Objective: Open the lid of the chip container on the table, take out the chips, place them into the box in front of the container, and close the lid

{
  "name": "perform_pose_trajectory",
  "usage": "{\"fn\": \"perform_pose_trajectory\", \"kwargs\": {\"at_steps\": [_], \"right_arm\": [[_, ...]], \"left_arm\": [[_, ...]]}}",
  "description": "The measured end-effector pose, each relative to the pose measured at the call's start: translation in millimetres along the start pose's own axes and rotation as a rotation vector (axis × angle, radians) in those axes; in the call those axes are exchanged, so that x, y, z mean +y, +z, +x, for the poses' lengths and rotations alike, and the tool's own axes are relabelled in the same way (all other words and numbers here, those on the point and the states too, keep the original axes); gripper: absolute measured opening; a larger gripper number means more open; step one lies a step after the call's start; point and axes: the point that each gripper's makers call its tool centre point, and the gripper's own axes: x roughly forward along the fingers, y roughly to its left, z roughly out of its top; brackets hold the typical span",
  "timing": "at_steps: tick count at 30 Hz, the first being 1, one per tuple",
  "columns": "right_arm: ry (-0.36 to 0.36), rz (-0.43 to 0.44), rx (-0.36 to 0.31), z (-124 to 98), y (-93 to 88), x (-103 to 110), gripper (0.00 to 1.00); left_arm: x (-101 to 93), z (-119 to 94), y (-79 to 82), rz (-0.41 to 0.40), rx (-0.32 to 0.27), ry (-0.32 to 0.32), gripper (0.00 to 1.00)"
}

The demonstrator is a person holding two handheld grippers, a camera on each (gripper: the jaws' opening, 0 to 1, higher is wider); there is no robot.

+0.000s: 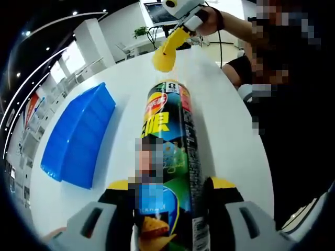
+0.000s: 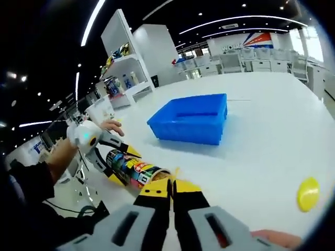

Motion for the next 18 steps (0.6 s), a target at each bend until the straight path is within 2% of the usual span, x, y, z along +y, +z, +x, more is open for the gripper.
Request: {"fn": "perform_pose_trajectory", "kwargs": {"at_steps": [5,8,14,15,18], "right_arm": [[-0.013,-0.058,-0.057,-6,37.8,7,0.03],[-0.011,-0.097,-0.068,-6,57.9,16,0.03],[-0.056,-0.222,-0.125,0,106.3,28,0.03],[-0.060,-0.229,-0.125,1,109.1,28,0.03],[-0.093,-0.293,-0.158,8,136.8,30,0.03]], "left_arm": [[1.0,1,-0.1,-0.002,0.001,-0.002,0.56],[1.5,1,-0.5,-0.002,0.003,-0.002,0.56],[2.1,1,-0.8,-0.002,0.004,-0.003,0.56],[2.2,1,-0.8,-0.002,0.005,-0.003,0.56],[2.5,1,-1.0,-0.004,0.008,-0.005,0.56]]}}
